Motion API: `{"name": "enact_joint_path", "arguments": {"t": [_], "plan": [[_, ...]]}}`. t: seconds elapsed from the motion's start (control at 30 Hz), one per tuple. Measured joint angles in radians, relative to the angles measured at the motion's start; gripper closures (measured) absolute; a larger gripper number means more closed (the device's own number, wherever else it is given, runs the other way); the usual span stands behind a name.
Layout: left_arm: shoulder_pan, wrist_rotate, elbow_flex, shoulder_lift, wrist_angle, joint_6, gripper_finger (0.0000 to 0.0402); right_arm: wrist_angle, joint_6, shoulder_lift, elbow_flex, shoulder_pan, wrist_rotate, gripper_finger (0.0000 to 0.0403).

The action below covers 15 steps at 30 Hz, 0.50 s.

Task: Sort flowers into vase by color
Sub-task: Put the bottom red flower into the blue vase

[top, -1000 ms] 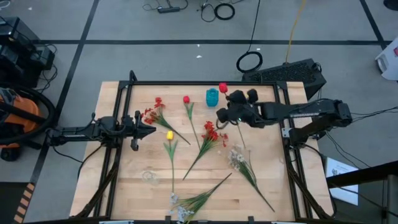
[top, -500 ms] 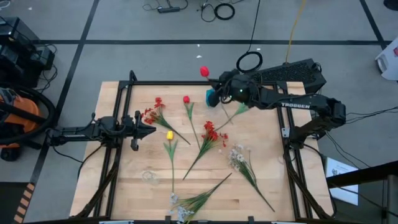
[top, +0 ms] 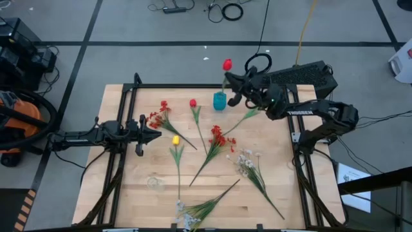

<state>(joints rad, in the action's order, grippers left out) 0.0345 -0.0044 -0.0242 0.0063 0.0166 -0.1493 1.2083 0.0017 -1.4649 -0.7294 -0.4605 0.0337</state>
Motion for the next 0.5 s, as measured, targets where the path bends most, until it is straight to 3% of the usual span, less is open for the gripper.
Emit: {"name": "enact_joint_path", "arguments": {"t": [0.17,0.5], "plan": [[0.0,0.0,0.0,0.0,0.0,0.0,0.0367,0.016,0.021,-0.005,-0.034,-0.069,-0.092,0.0402],[0.0,0.0,0.0,0.0,0.0,0.0,0.0367,0.059,0.067,-0.006,-0.046,-0.145,-0.15,0.0402]]}}
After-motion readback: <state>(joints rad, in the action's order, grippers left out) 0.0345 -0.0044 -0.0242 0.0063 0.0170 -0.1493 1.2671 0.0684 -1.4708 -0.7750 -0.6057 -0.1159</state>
